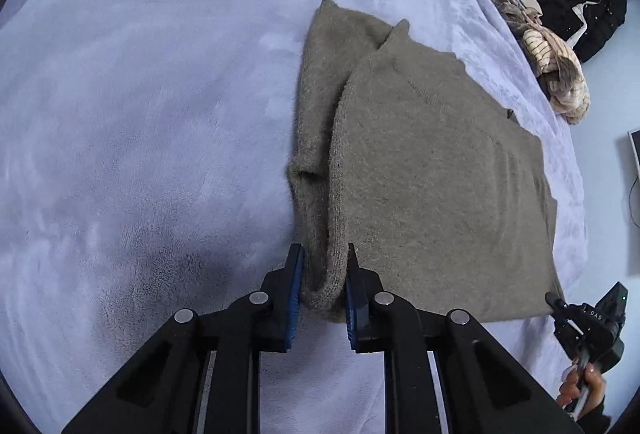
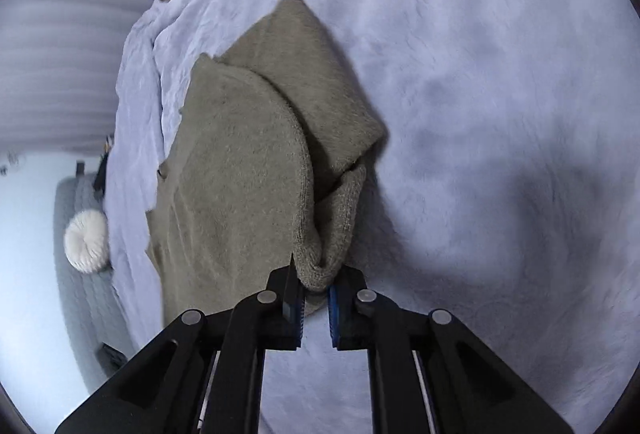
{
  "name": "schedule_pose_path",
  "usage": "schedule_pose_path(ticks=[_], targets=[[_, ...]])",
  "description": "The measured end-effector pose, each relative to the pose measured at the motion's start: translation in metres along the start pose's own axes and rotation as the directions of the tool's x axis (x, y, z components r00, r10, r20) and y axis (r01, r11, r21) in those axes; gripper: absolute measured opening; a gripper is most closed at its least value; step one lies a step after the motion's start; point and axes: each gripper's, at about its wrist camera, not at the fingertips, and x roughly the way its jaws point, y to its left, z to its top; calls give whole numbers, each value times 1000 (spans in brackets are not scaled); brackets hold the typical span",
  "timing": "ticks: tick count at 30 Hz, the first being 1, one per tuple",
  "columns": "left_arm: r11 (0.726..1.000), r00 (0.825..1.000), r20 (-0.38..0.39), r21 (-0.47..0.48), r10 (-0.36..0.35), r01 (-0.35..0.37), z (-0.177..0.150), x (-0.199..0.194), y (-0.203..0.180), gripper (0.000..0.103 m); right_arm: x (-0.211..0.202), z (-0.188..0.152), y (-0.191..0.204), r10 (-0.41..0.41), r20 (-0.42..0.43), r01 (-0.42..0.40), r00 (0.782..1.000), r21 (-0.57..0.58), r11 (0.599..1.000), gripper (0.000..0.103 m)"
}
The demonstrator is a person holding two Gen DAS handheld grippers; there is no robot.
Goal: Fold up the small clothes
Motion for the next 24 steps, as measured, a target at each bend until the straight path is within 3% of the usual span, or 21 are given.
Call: schedule_pose_path(ticks=[4,7,12,15,18,24], targets=[[999,1000,-26,-43,0,-1,-7,22,19,20,30,3,-12,-126,-62,122,990,-67,990,10],[999,1000,-25,-42,13,-14,-8,15,23,22,40,2,-17,-132,-66,127,989,-74,989,10],[996,997,12,24,81,-82,-9,-15,24,22,17,-8,-17,-148,-73,147,986,-22,989,17],[998,998,54,55,37,-39,3,-32,19,22,0,-27,-11,-137,-57,136,989,-27,990,19],[994,995,91,112,-30,20,25,-38,1,22,-9,-33,12,-121,-19,118,992,-110,987,19],[976,997,66,217,-43,28,59,0,-41,22,16,-8,47,-137,-4,133,991,-222,966,19]])
